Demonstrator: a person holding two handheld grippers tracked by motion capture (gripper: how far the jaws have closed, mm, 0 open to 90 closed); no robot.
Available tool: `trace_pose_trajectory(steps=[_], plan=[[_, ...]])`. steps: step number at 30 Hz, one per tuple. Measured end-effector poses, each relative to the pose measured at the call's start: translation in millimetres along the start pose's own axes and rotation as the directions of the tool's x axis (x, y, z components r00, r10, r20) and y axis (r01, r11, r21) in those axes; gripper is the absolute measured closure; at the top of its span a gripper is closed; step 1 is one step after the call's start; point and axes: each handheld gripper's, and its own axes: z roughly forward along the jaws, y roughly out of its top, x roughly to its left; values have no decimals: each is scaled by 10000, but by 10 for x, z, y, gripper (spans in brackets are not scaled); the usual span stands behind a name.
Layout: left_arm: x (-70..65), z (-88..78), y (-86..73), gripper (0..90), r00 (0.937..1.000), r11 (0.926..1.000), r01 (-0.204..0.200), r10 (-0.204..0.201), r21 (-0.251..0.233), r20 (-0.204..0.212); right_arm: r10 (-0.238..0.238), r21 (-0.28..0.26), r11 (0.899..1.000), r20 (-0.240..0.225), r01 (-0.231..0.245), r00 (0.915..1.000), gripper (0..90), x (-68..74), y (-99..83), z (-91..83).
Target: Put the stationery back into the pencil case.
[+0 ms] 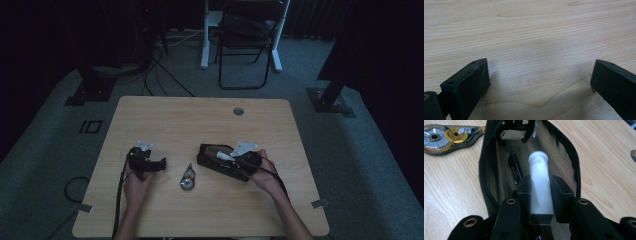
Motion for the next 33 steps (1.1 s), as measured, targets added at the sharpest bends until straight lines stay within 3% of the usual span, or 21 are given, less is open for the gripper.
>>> trace_pose_trajectory(steps=[7, 13, 21, 33], plan=[[0, 0, 0, 23, 10000, 10000, 0, 0, -1, 1, -28, 59, 10000, 40, 28, 10000, 699, 7, 7, 22], [-3, 0, 0, 23, 10000, 10000, 2, -2, -1, -2, -12, 2, 10000, 301, 12, 9995, 627, -19, 1, 10], [-3, 0, 0, 23, 10000, 10000, 1, -1, 0, -4, -50, -324, 9995, 587, 69, 9983, 633, -29, -14, -93], [-1, -2, -2, 23, 10000, 10000, -16, 16, 5, 20, 258, -1077, 9940, 807, -170, 9964, 628, 13, -64, -348]])
